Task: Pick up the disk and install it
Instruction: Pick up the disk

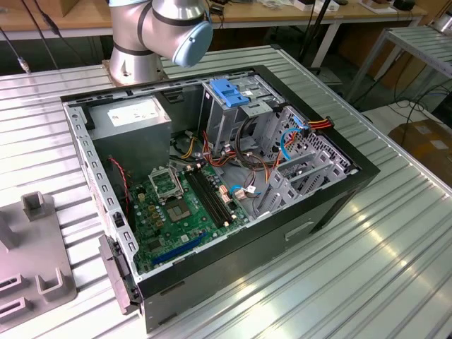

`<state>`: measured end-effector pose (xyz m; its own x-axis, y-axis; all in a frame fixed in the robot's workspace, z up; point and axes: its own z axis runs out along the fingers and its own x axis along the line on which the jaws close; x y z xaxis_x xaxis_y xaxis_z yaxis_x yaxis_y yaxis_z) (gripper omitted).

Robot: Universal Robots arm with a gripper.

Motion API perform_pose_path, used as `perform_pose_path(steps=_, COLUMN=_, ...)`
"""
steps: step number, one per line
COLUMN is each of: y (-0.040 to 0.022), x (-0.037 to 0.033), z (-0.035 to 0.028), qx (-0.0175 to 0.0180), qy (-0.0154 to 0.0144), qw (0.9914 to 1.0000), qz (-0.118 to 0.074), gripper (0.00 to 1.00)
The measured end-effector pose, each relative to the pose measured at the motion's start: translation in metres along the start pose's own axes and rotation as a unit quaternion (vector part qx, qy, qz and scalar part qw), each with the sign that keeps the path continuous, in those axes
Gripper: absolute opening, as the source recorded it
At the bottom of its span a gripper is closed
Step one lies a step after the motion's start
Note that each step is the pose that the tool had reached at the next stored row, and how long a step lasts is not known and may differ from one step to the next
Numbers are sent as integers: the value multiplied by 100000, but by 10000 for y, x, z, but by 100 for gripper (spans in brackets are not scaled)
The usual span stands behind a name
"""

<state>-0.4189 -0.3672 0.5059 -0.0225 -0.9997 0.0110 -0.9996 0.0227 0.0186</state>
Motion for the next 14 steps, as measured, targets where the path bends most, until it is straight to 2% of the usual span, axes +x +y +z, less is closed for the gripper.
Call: perform_pose_path(steps=14, y=-170, x=-4, z=-3, qx=0, qy=-1, qw=100000, qz=-1, gripper=37)
